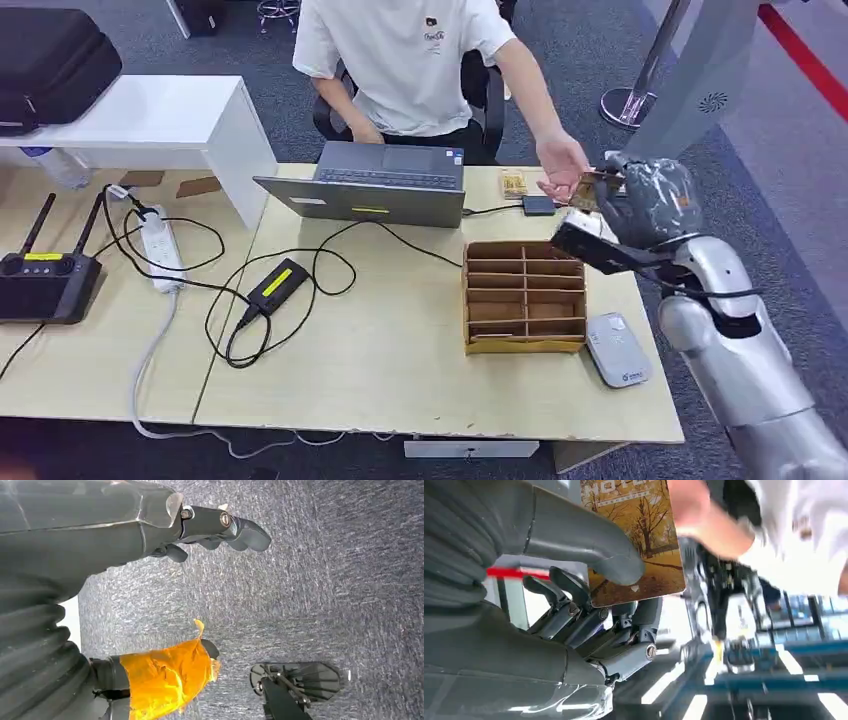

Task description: Pass the card to the sensor for recognition and then transmit it.

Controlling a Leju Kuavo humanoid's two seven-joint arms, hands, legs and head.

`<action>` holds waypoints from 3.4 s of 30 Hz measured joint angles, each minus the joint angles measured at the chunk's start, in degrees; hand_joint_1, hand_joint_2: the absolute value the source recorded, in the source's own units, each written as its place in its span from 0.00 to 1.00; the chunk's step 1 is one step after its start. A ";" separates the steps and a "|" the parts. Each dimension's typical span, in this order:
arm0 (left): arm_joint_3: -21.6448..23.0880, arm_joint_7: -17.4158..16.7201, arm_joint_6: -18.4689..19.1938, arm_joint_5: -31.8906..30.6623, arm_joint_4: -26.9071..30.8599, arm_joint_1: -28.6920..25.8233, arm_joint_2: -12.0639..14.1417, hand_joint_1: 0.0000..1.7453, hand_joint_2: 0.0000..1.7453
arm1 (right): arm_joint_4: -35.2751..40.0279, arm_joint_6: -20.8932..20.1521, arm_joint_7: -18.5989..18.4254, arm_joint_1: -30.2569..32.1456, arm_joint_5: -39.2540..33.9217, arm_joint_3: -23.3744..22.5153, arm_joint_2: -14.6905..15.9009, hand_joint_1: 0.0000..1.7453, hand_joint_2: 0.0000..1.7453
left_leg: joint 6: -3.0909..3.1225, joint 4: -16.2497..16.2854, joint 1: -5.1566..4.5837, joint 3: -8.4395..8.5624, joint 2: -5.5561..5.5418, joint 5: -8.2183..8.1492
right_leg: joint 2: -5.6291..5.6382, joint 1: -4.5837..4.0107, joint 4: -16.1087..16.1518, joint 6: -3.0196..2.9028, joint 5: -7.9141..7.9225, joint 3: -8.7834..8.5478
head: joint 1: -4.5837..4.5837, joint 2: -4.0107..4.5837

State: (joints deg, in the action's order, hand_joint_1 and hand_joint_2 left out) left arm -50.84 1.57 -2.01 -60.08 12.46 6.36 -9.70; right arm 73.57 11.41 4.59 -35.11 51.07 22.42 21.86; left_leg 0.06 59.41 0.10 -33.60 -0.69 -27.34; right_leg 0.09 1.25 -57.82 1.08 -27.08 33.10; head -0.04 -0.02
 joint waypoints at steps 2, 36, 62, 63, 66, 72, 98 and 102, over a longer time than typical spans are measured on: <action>0.00 -0.20 0.15 -0.63 0.00 0.18 0.00 0.00 1.00 | -1.67 0.65 -0.54 -3.41 1.61 0.54 -0.24 1.00 1.00 | 0.00 0.00 0.00 0.00 0.00 0.00 | 0.00 0.00 0.00 0.00 0.00 0.01 | 0.00 0.00; 1.31 -1.40 1.66 -3.70 0.00 2.07 -1.14 0.00 1.00 | -37.31 15.74 -1.14 -21.39 12.55 4.44 -7.76 0.00 1.00 | -0.01 0.02 0.00 -0.05 -0.11 0.04 | -0.09 -0.01 -0.02 -0.01 0.03 0.04 | 0.02 0.00; -0.04 -1.44 2.03 -2.54 0.00 0.46 0.18 0.00 1.00 | -52.29 1.60 -11.04 -28.35 19.48 2.53 18.63 0.00 1.00 | 0.15 0.39 -0.02 -0.44 -0.60 -0.06 | -0.57 0.00 0.05 0.07 0.01 0.17 | 0.04 0.00; -0.15 -1.38 2.03 -2.49 0.00 0.35 0.22 0.00 1.00 | -52.70 1.51 -11.30 -27.79 19.06 2.19 20.33 0.00 1.00 | 0.17 0.36 -0.02 -0.49 -0.61 -0.08 | -0.58 0.00 0.05 0.07 0.01 0.17 | 0.02 0.00; -0.59 -1.07 2.05 -2.47 0.00 0.04 0.50 0.00 1.00 | -53.59 1.18 -11.87 -24.90 17.58 0.51 24.69 0.00 1.00 | 0.24 0.36 -0.02 -0.48 -0.58 -0.12 | -0.57 -0.01 0.06 0.08 0.00 0.18 | 0.04 0.00; -1.46 -0.96 2.03 -2.08 0.00 -0.40 0.85 0.00 1.00 | -55.25 1.90 -12.98 -14.15 11.86 -4.82 31.25 0.00 1.00 | 0.28 0.33 -0.01 -0.46 -0.62 -0.15 | -0.60 -0.02 0.08 0.12 -0.04 0.17 | 0.02 0.00; -3.67 -0.85 1.38 -2.49 0.00 -1.01 1.22 0.00 1.00 | -59.08 8.46 -15.06 25.54 0.66 -27.85 23.28 0.00 1.00 | 0.25 0.18 0.04 -0.36 -0.51 -0.16 | -0.55 -0.07 0.07 0.15 -0.12 0.14 | 0.00 0.00; -3.72 -0.88 1.05 -2.78 0.00 -1.01 1.20 0.00 1.00 | -59.30 8.83 -14.51 26.94 0.03 -29.88 20.50 0.00 1.00 | 0.25 0.18 0.04 -0.35 -0.51 -0.16 | -0.56 -0.07 0.07 0.15 -0.12 0.14 | 0.00 0.00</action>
State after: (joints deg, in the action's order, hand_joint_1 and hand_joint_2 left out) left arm -54.55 0.70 -0.96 -62.86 12.46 5.35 -8.50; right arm 14.27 20.24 -9.92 -8.17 51.10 -7.45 42.36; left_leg 0.31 59.59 0.14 -33.96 -1.21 -27.50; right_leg -0.46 1.18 -57.76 1.23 -27.20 33.24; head -0.04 -0.02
